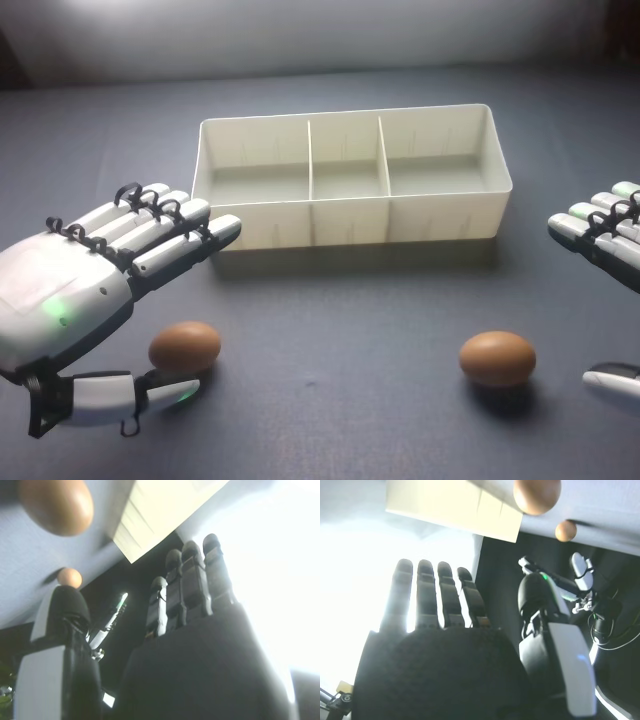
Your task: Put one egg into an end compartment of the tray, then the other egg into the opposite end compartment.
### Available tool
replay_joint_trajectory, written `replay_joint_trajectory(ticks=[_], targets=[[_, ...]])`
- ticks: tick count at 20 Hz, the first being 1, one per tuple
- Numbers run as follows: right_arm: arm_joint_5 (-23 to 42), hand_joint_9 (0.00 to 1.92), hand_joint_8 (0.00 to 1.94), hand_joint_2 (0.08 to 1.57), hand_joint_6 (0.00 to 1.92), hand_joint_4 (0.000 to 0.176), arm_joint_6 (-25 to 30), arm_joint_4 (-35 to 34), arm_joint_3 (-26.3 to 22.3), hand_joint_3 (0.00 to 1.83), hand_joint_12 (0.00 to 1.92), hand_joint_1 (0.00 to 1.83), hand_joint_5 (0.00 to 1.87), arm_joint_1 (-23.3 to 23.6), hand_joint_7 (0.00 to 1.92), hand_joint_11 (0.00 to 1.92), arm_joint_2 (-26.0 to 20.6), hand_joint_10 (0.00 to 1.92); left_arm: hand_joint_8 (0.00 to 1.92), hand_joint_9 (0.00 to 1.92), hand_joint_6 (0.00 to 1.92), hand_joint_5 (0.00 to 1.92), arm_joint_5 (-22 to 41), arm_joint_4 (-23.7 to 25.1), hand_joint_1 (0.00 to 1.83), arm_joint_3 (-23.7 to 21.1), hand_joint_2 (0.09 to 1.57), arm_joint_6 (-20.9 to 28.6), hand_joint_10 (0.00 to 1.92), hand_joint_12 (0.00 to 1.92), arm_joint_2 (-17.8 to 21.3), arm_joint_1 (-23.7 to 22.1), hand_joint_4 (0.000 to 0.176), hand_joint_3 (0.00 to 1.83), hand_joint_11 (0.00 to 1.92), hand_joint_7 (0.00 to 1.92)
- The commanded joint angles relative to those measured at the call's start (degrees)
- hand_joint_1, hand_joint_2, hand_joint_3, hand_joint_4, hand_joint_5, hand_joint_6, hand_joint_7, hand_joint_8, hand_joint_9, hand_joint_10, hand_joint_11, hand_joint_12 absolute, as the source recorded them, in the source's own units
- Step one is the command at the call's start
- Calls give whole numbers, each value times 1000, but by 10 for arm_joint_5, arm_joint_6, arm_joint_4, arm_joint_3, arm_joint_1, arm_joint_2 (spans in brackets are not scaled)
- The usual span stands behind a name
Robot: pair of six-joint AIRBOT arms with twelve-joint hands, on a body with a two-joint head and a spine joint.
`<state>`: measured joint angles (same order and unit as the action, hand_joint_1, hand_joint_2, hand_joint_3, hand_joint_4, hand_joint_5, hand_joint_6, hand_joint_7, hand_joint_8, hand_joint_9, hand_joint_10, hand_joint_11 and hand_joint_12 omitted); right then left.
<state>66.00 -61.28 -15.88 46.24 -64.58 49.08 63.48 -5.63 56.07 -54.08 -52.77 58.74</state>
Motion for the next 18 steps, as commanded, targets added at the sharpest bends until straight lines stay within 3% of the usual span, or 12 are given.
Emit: replay_joint_trajectory(ticks=[1, 5, 7, 8, 11, 12, 13, 14, 15, 16, 18], targets=[[71, 0, 0, 1142, 0, 0, 4, 6, 2, 45, 0, 420, 0, -1, 0, 0, 0, 0, 0, 0, 0, 0, 64, -1, 668, 3, 1055, 2, 0, 0, -3, -3, 120, 45, 0, 0], [72, 0, 0, 1152, 0, 0, 6, 5, 2, 35, 0, 404, 0, -2, 0, 0, 0, 0, 0, 0, 0, 0, 51, -1, 670, 5, 1062, 2, 0, 0, -4, -3, 121, 37, 0, 0], [72, 0, 0, 1159, 0, 0, 7, 5, 3, 35, 0, 403, 0, -2, 0, 0, 0, 0, 0, 0, 0, 0, 34, 1, 696, 9, 1068, 2, 0, 0, -7, -3, 93, 35, 0, 0], [72, 0, 0, 1164, 0, 0, 9, 5, 3, 35, 0, 395, 0, -2, 0, 0, 0, 0, 0, 0, 0, 0, 17, 2, 722, 14, 1071, 2, 0, 0, -9, -6, 90, 34, 0, 0], [72, 0, 0, 1173, 0, 0, 13, 5, 4, 33, 0, 393, 0, -2, 0, 0, 0, 0, 0, 1, 0, 0, -12, 0, 725, 27, 1075, 2, 0, 0, -22, -13, 106, 29, 0, 0], [73, 0, 0, 1177, 0, 0, 14, 5, 4, 32, 0, 389, 0, -2, 0, 0, 0, 0, 7, 41, 5, 12, -25, -3, 721, 34, 1076, 2, 17, 8, -29, -17, 91, 26, 16, 18], [74, 0, 0, 1177, 0, 0, 16, 5, 5, 32, 0, 389, 0, -3, 0, 0, 0, 0, 7, 41, 5, 12, -31, -4, 721, 36, 1076, 2, 17, 8, -33, -19, 91, 26, 16, 18], [75, 0, 0, 1172, 0, 0, 18, 5, 5, 27, 0, 414, 0, -3, 0, 0, 0, 0, 1, 65, 9, 27, -35, -5, 706, 38, 1093, 2, 20, 342, -36, -21, 90, 15, 2, 34], [77, 0, 0, 1176, 0, 0, 20, 5, 6, 27, 0, 400, 0, -4, 0, 0, 0, 0, 1, 73, 7, 29, -43, -5, 701, 42, 1103, 2, 21, 529, -40, -24, 94, 9, 0, 40], [78, 0, 0, 1180, 0, 0, 20, 4, 6, 28, 0, 392, 0, -4, 0, 0, 0, 0, 3, 74, 6, 29, -51, -7, 693, 47, 1110, 2, 21, 702, -46, -26, 97, 6, 0, 39], [81, 0, 0, 1178, 0, 0, 22, 3, 6, 23, 0, 406, 0, -5, 0, 0, 0, 0, 5, 78, 6, 19, -69, -9, 682, 56, 1123, 2, 24, 920, -55, -32, 78, 3, 0, 50]])
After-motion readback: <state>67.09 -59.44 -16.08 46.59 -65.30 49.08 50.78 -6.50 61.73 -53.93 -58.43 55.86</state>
